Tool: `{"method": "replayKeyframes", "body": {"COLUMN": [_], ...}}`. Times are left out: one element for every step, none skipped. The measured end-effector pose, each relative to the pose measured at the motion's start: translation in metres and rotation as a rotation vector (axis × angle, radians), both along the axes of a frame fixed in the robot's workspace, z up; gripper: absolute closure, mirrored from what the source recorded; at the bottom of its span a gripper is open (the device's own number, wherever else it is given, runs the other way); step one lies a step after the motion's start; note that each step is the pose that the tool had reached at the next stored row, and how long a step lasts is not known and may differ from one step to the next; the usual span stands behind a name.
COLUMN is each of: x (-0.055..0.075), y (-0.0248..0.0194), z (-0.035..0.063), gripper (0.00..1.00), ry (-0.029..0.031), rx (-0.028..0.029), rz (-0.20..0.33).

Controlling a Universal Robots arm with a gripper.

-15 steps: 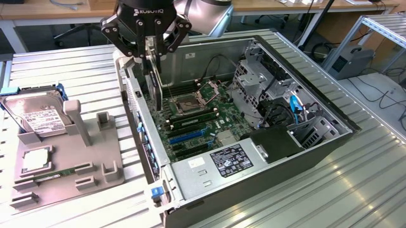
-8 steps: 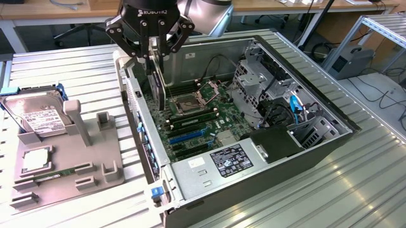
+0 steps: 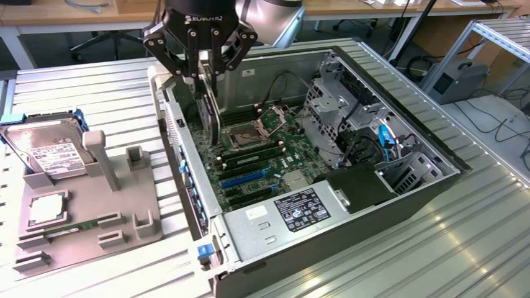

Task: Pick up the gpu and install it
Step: 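Pick up the gpu and move the gpu toward the slot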

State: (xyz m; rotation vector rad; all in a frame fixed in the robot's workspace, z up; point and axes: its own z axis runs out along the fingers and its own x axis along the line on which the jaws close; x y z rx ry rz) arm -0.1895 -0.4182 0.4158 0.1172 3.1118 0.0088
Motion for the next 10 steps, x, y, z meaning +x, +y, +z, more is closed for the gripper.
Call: {"method": "replayKeyframes", "body": {"x": [0.0004, 0.0007, 0.001, 0.0011, 0.0013, 0.0014, 0.0015, 0.0016, 0.0017, 0.0018], "y": [-0.0002, -0.0005, -0.0008, -0.0013, -0.0018, -0.0023, -0.0029, -0.0036, -0.0041, -0.0047], "z": [-0.0001, -0.0003, -0.0006, -0.001, -0.0011, -0.0013, -0.0014, -0.0016, -0.0018, -0.0019], "gripper": [0.73, 0.73, 0.73, 0.73, 0.73, 0.73, 0.73, 0.73, 0.73, 0.73], "ry": [0.0002, 0.0003, 0.0002, 0.0, 0.0, 0.0, 0.0, 0.0, -0.0001, 0.0], "rx": [-0.0003, -0.0005, -0.0004, -0.0002, -0.0002, -0.0002, -0.0002, -0.0003, -0.0002, -0.0002], "rz": [0.0, 0.0, 0.0, 0.0, 0.0, 0.0, 0.0, 0.0, 0.0, 0.0]}}
